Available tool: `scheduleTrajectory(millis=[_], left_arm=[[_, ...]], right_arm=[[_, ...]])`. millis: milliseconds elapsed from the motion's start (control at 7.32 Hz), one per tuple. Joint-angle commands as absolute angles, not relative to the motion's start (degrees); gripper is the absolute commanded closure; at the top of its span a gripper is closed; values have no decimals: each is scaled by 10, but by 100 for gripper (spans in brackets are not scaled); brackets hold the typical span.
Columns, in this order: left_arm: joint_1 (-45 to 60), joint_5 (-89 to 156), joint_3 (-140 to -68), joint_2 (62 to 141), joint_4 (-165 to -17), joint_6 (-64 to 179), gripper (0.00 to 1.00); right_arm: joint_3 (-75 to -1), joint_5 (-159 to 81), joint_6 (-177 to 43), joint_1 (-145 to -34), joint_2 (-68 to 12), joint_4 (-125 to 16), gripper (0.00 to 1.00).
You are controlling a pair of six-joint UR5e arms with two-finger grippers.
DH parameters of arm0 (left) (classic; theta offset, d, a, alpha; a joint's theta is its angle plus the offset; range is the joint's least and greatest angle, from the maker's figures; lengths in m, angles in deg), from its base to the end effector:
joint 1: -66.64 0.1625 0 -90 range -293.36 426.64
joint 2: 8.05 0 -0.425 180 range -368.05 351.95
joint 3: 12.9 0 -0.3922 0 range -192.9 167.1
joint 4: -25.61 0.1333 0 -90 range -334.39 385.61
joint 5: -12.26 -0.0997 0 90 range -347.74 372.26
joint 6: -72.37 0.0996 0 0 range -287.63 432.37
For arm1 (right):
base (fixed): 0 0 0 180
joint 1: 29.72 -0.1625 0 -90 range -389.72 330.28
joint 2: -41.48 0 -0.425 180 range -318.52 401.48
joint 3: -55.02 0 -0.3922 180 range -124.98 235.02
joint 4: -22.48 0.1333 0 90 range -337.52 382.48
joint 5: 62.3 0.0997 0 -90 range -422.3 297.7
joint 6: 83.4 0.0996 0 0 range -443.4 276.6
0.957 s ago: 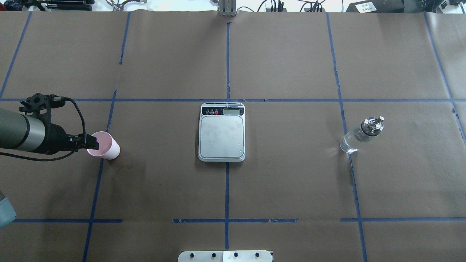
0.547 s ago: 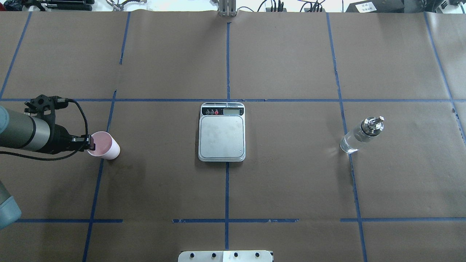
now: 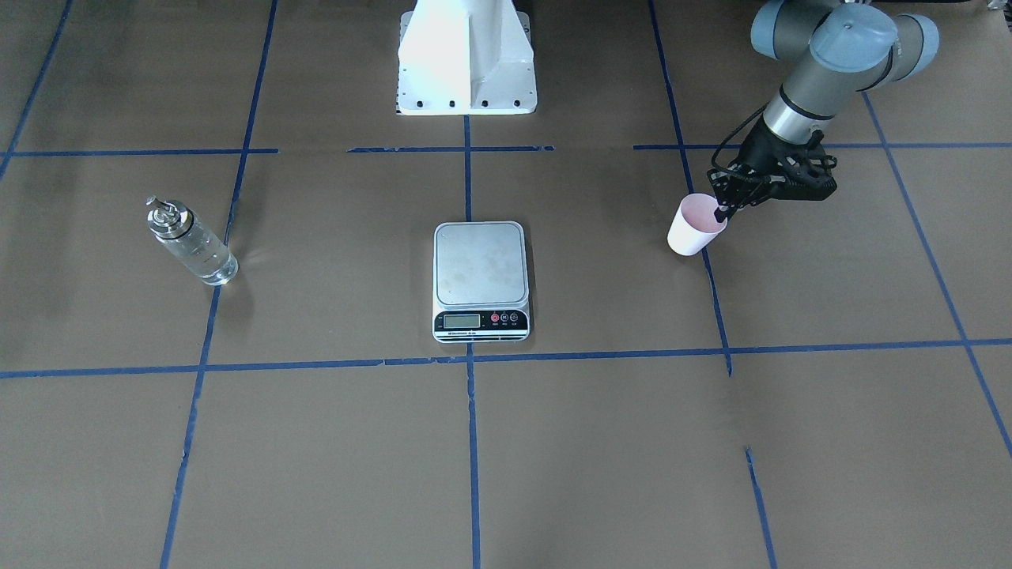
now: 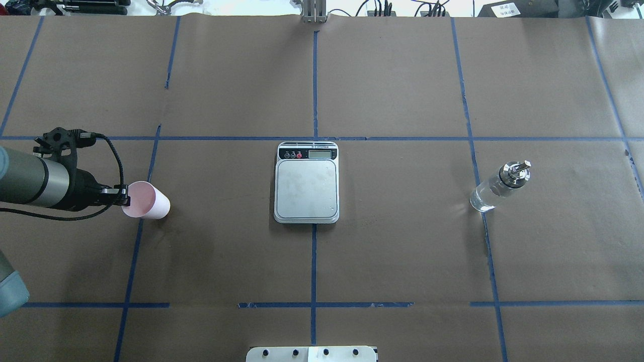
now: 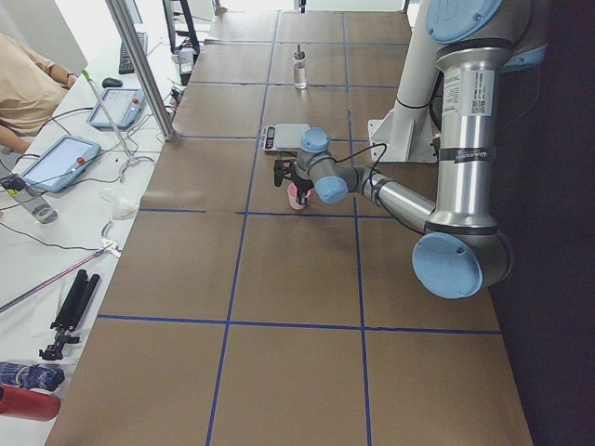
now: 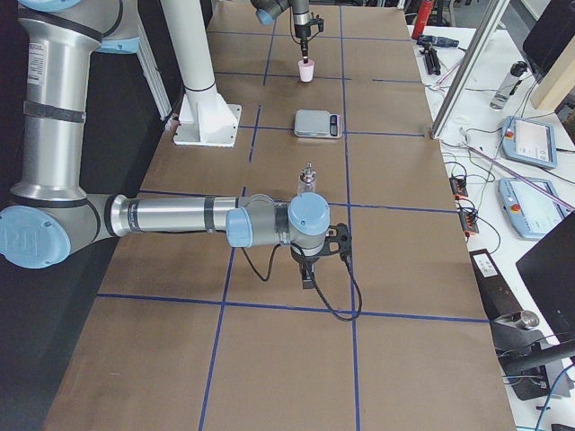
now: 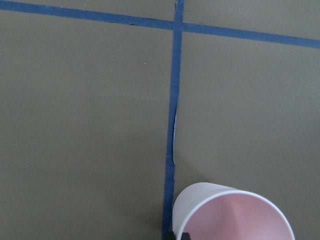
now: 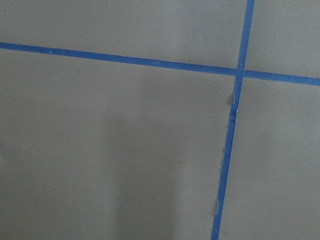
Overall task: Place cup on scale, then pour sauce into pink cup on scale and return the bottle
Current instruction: 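Reach the left gripper to the pink cup and grasp it, then carry the pink cup with the left gripper onto the scale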
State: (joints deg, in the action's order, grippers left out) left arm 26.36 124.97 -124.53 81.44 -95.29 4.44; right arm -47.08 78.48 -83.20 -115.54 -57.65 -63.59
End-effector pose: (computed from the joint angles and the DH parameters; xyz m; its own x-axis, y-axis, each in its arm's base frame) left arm 0.3170 -0.3929 0.4241 0.5719 -0.0304 -0.8197 0.1612 0.9840 0.0760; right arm 0.0246 -0.4337 0.6123 0.6241 -0.1355 0.7695 0.0702 0.9906 0.1175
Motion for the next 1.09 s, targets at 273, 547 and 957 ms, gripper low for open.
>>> scheduleTrajectory(millis=[273, 547, 957], left_arm=[[275, 1250, -1243, 1078, -663, 44, 100], [300, 1245, -1201, 1173, -623, 16, 100], [322, 1204, -1120, 1255, -627, -12, 100]], right_arm=[[-472, 786, -832, -1155, -580, -636, 0], [-471, 791, -832, -1156, -581, -636, 0], [-474, 798, -832, -1156, -583, -636, 0]])
